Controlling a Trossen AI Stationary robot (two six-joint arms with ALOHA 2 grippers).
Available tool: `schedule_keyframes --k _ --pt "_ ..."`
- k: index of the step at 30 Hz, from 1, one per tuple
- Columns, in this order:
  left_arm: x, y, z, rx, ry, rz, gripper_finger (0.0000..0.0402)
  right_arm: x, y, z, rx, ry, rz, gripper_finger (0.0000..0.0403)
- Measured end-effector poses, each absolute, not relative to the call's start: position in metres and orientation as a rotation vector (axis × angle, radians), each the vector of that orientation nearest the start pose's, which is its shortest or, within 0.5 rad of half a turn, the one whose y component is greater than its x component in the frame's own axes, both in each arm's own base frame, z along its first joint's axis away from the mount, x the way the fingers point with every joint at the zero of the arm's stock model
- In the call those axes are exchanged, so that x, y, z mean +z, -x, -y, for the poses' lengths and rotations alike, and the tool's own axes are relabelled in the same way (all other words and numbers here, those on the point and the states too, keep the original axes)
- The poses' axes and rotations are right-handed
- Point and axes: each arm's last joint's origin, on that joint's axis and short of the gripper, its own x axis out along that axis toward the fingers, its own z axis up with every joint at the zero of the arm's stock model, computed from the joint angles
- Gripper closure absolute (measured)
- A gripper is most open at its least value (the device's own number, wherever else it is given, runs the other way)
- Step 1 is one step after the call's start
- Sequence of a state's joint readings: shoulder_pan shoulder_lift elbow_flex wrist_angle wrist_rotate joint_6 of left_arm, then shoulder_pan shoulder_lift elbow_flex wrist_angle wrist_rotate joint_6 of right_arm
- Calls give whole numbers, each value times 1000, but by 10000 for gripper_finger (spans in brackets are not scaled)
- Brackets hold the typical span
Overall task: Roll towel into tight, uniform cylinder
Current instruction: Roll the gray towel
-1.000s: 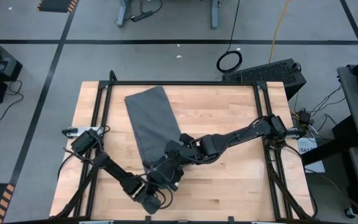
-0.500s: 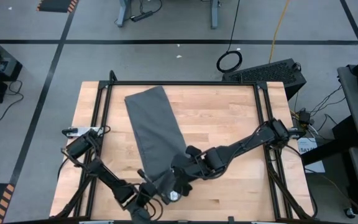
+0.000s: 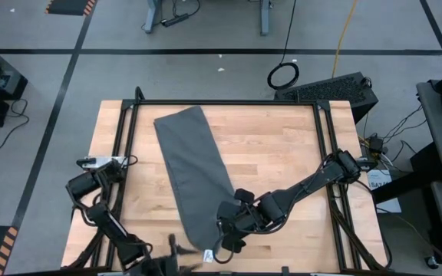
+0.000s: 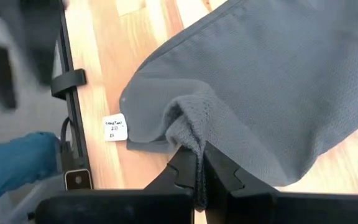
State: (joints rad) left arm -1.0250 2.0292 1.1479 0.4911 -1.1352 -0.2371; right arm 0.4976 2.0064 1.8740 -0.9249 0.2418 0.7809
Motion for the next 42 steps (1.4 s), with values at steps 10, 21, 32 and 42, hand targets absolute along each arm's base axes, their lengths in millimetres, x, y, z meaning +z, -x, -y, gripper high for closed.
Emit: schedule_keyframes --k 10,21,32,42 --pt "135 -255 335 -75 -547 -492 171 288 -383 -199 -215 -378 -945 403" --pt "130 -282 312 -123 -466 -639 157 288 -383 -199 -221 -391 -942 403" --pt "117 -280 287 -94 -547 -873 142 290 -385 -200 -222 -427 -921 403" --pt "101 -285 282 -158 -665 -927 312 295 -387 -211 -157 -464 -857 403"
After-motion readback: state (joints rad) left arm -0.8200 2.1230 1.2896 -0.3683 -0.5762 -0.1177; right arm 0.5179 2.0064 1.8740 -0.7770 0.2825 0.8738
